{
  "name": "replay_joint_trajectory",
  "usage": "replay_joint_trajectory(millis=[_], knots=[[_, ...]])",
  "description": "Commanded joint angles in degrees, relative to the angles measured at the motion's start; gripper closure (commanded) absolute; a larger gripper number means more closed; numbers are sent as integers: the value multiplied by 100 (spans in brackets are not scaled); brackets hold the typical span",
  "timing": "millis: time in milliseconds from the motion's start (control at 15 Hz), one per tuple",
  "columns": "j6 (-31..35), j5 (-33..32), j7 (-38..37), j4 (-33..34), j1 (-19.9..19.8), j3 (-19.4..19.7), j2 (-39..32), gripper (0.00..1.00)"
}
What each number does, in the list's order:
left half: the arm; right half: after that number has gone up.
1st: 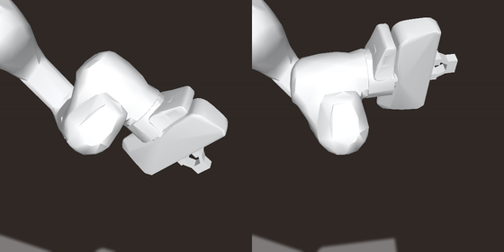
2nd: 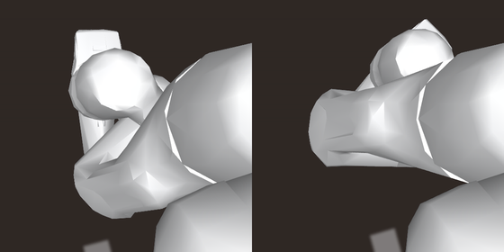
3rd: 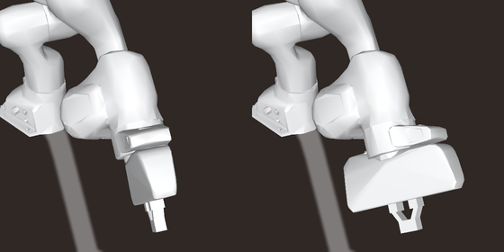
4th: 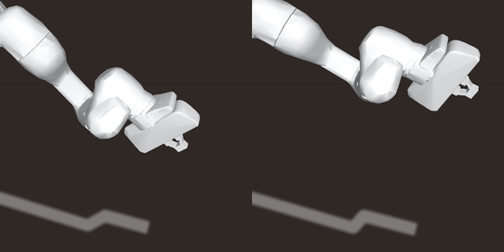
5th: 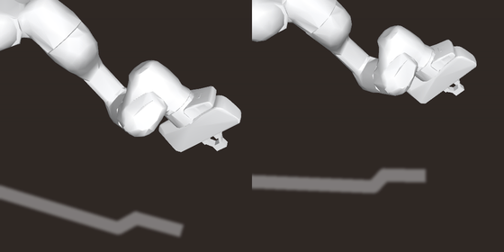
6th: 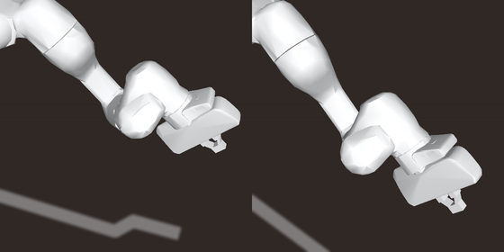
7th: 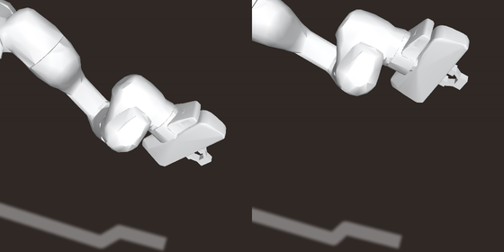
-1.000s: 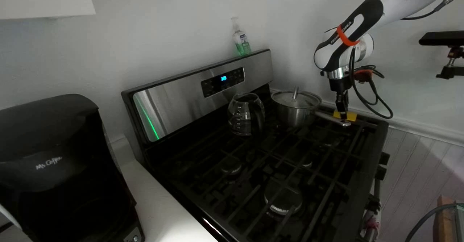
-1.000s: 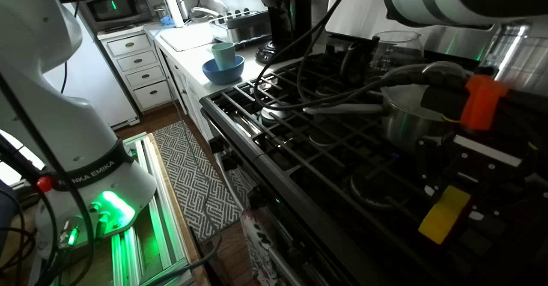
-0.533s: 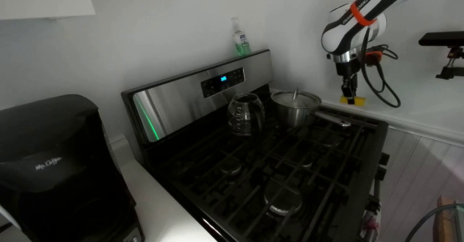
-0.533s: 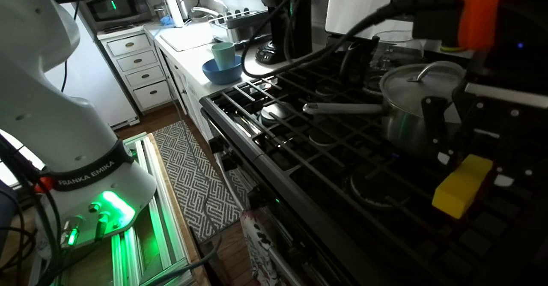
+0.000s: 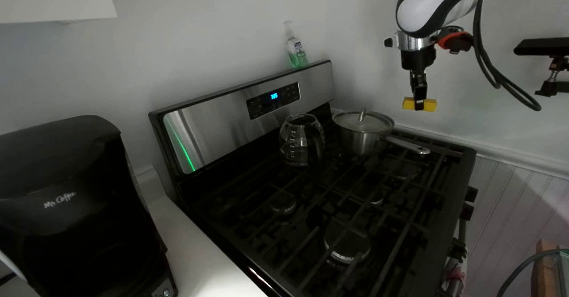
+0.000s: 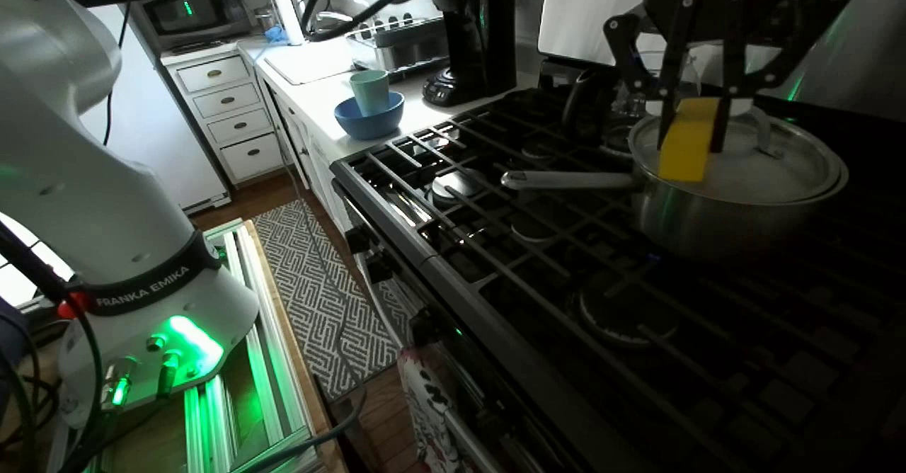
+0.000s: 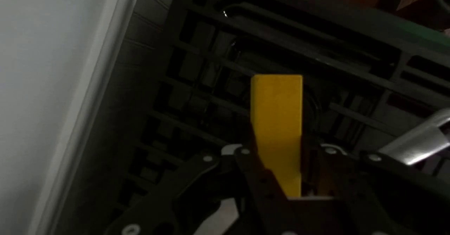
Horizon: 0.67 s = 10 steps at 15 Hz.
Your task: Pick up the yellow rectangular block and put it on the lid of the silver pot
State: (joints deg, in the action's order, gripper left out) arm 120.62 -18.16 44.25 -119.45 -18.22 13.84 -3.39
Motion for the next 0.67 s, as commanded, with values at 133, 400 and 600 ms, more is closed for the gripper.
replay_joint_trajectory(millis=[133,400,600], knots=[[-65,-3,939,-277,432,-241,118,92],[-121,50,1181,-58,565,-326,-236,92],[-75,186,1164,65,565,-364,-427,92]])
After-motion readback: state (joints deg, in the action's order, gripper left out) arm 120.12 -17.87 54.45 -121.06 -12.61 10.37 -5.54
